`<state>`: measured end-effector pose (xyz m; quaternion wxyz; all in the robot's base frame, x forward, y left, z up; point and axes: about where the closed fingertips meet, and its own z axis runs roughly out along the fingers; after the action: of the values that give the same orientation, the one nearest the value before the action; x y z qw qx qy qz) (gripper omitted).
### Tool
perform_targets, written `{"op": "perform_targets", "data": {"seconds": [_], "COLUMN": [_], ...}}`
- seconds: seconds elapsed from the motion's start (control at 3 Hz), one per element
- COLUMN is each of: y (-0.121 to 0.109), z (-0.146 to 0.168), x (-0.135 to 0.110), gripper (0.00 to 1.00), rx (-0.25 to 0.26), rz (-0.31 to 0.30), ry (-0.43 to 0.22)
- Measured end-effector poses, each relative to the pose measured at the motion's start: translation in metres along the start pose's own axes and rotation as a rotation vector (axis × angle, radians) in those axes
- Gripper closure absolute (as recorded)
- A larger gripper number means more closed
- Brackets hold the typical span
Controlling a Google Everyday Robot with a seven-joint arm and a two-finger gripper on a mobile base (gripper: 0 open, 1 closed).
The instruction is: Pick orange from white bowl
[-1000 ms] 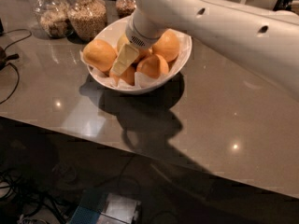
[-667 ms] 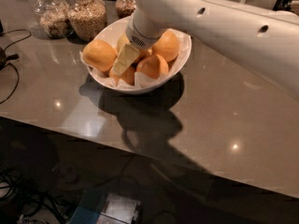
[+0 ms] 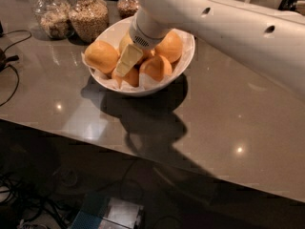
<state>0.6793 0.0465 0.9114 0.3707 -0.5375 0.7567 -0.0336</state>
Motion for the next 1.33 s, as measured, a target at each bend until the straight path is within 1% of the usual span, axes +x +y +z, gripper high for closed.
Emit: {"op": "perform_targets", "data": {"seconds": [0.33, 0.67, 1.33], "y": [0.0000, 0.0000, -0.0023], "z": [0.0000, 0.0000, -0.0039], "x": [0.0000, 0.0000, -0.0027], "gripper": [0.83, 1.00, 1.00], "rx": [0.000, 0.000, 0.000], "rz": [0.000, 0.000, 0.000], "ry": [0.000, 0.000, 0.000]}}
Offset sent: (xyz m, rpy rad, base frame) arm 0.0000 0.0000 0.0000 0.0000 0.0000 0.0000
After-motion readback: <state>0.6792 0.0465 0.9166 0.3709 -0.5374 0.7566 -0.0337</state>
